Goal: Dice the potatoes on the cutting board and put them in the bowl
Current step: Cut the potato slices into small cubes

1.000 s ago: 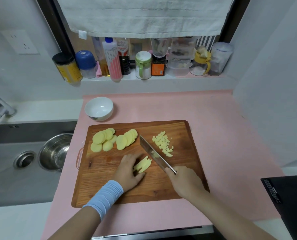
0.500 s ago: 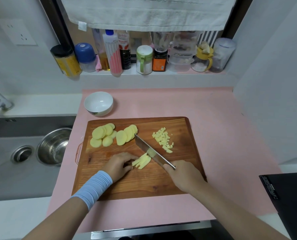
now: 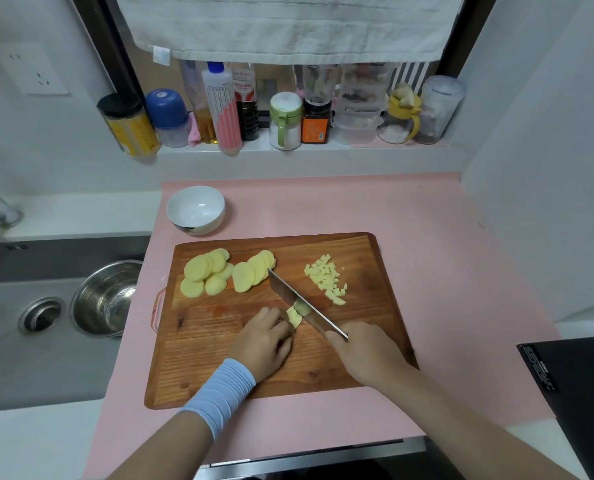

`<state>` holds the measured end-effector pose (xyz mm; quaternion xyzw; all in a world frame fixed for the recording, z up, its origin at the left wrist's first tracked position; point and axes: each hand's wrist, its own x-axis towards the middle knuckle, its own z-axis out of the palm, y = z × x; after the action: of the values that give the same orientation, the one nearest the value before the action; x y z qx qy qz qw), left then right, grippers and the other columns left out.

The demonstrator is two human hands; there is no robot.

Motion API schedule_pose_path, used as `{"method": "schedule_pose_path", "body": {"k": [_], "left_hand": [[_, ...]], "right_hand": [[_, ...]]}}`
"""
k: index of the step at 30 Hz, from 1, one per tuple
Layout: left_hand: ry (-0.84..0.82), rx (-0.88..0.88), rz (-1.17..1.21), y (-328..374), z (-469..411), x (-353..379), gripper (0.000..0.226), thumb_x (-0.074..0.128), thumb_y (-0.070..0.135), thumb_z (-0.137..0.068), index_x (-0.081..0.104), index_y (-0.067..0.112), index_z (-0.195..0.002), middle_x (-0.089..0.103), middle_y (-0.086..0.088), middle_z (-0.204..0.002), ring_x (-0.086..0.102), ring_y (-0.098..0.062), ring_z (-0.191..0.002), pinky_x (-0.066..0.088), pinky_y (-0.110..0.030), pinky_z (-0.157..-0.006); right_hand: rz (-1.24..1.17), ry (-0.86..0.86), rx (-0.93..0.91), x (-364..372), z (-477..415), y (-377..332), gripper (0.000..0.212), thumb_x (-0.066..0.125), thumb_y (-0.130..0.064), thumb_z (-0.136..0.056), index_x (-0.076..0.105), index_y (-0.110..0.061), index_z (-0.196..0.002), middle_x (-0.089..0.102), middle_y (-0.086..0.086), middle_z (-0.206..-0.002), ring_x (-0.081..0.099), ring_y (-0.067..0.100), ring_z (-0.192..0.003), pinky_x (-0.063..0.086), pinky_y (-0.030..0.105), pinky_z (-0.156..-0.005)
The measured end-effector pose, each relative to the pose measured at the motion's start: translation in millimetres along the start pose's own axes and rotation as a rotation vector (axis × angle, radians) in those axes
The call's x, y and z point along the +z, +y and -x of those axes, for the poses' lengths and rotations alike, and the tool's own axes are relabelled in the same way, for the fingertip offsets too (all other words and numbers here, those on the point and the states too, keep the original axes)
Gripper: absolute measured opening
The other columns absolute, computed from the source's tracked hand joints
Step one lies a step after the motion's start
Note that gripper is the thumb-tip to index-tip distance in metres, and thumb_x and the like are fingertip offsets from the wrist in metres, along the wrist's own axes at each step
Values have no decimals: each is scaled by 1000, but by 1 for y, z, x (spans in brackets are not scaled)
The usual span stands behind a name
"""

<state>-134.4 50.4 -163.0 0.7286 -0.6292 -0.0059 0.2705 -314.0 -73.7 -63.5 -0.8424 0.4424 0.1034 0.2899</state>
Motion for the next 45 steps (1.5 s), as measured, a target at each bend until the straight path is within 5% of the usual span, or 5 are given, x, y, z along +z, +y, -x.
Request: {"method": "schedule_pose_path", "body": {"k": [11, 15, 25, 39, 45], "left_hand": [[64, -87, 3, 5, -7, 11, 8, 67, 12, -80, 62, 11, -73, 56, -1, -79, 49, -19, -75, 49, -33, -63], [11, -91, -33, 5, -14, 7, 14, 57, 20, -79, 62, 13, -68, 55, 1, -76, 50, -19, -74, 50, -35, -60], [5, -131, -19, 7, -16, 9, 5, 63, 15, -77, 63, 15, -72, 59, 5, -82, 52, -17, -78, 51, -33, -60], [144, -78, 86, 6, -7, 15, 8, 70, 8, -81, 64, 9, -76, 60, 0, -84, 52, -17, -78, 47, -24, -71], [148, -89, 90, 5, -6, 16, 7, 69, 8, -82, 64, 9, -77, 60, 0, -84, 54, -19, -79, 50, -29, -70]], "right_hand": [[94, 165, -65, 6, 17, -9, 36, 38, -48, -104, 68, -28, -101, 68, -7, -86, 64, 18, -80, 53, 32, -70], [108, 160, -102, 6, 23, -10, 34, 38, -45, -105, 67, -28, -100, 59, -11, -77, 57, 13, -71, 46, 29, -63], [139, 148, -109, 13, 30, -11, 30, 38, -42, -105, 63, -27, -107, 70, -3, -94, 66, 22, -87, 49, 33, -72], [-3, -6, 6, 12, -2, -20, 33, 44, -41, -104, 57, -26, -78, 62, -7, -80, 63, 20, -79, 51, 32, -70], [8, 24, -26, 12, -4, -28, 36, 41, -43, -105, 69, -23, -97, 70, -2, -92, 63, 22, -83, 52, 32, -73]]}}
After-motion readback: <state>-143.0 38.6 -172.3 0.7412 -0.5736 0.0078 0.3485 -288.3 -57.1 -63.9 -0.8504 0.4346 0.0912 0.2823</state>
